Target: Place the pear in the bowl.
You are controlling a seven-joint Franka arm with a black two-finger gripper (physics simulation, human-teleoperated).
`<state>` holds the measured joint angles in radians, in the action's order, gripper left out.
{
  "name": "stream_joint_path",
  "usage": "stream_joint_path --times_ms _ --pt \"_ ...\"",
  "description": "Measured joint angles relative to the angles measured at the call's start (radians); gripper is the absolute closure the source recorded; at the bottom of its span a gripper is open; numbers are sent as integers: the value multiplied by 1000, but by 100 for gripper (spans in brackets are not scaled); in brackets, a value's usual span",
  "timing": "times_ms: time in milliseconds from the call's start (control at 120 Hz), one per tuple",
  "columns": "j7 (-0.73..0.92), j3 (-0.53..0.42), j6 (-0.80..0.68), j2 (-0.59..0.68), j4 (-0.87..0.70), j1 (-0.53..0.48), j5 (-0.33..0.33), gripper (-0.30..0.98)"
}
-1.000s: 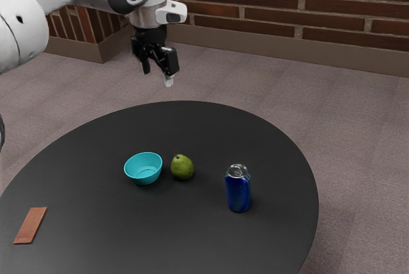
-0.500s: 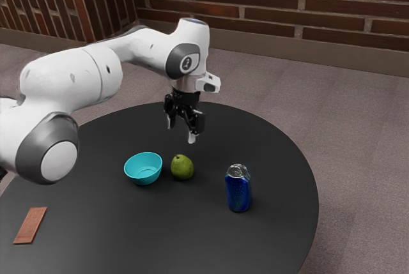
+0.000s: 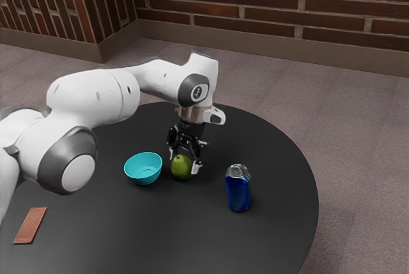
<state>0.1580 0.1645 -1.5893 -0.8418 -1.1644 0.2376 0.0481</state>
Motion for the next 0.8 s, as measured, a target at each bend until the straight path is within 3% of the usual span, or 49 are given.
stream_joint_path --times_ms 558,800 --pt "-28 21 -11 -41 -6 6 2 1" --pt "-34 22 -13 -40 -6 6 1 23"
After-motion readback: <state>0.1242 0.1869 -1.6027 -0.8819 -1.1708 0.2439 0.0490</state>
